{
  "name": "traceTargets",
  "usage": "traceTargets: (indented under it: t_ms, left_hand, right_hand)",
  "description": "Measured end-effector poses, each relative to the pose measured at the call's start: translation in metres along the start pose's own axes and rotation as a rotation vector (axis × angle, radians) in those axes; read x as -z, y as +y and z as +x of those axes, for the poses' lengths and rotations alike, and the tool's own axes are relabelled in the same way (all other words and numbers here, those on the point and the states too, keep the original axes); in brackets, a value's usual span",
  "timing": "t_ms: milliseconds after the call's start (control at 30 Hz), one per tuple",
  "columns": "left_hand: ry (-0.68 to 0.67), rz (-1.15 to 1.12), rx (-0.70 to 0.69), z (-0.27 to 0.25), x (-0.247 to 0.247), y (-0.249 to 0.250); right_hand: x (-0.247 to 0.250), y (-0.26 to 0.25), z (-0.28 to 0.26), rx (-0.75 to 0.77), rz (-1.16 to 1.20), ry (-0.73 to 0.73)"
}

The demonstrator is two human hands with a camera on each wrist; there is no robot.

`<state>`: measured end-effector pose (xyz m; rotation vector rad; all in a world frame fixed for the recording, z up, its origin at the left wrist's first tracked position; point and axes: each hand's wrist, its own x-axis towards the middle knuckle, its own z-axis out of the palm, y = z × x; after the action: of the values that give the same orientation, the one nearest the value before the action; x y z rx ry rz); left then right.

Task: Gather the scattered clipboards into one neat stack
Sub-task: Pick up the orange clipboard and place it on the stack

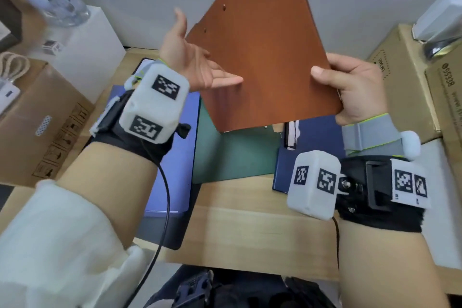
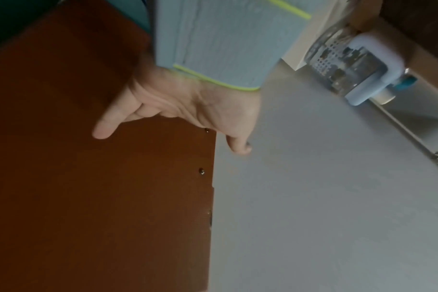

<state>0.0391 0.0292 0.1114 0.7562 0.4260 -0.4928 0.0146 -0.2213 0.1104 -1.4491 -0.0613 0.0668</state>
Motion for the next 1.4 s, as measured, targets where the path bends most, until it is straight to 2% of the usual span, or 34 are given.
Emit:
traceTargets:
  t_ms: [100,233,333,433,533,600,633,700,800,833,900,967,1067,1133,1400]
  left_hand:
    - [-0.058,-0.022,-0.011,-0.010,0.015,0.014]
    - [-0.025,0.045,0.010,-0.017,0.034,0.025]
    - [0.109,0.118,0.004,-0.030,0.050,0.024]
    - [0.293,0.343,-0.174,-0.042,0.074,0.019]
    - [0.175,0.339,-0.191,-0.049,0.097,0.018]
    - [0.149,0.307,-0.196,-0.054,0.114,0.018]
    - [0.140,0.309,-0.205,-0.056,0.119,0.018]
    - [0.100,0.373,-0.214,-0.063,0.137,0.015]
    - [0.164,0.580,-0.214,-0.071,0.170,0.013]
    - [0.186,0.655,-0.185,-0.074,0.179,0.012]
    - [0.222,0.748,-0.112,-0.078,0.195,0.009]
    - [0.333,0.778,-0.092,-0.077,0.215,0.005]
    - [0.715,0.832,-0.146,-0.071,0.239,-0.004]
    - [0.882,0.935,-0.122,-0.063,0.251,-0.006]
    - [1.119,1.084,0.023,-0.043,0.272,-0.013]
  right_hand:
    - [-0.009,-0.009,-0.009,0.065,-0.035,-0.142]
    - [-0.020,-0.019,-0.015,0.136,-0.209,-0.362]
    - [-0.029,-0.026,-0.017,0.154,-0.282,-0.464]
    - [-0.040,-0.019,-0.018,0.059,-0.285,-0.542]
    - [-0.054,0.007,-0.008,-0.034,-0.466,-0.536]
    - [-0.069,0.034,0.003,-0.130,-0.679,-0.491]
    - [-0.074,0.044,0.004,-0.198,-0.701,-0.453]
    - [-0.091,0.068,0.006,-0.325,-0.613,-0.392]
    - [-0.114,0.100,0.005,-0.502,-0.363,-0.277]
    - [-0.123,0.109,0.003,-0.569,-0.272,-0.237]
    - [-0.138,0.125,0.001,-0.661,-0.235,-0.197]
    - [-0.151,0.140,-0.003,-0.754,-0.263,-0.201]
    - [-0.166,0.157,-0.007,-0.804,-0.277,-0.215]
    - [-0.178,0.164,-0.007,-0.835,-0.297,-0.223]
    - [-0.201,0.171,-0.005,-0.809,-0.406,-0.173]
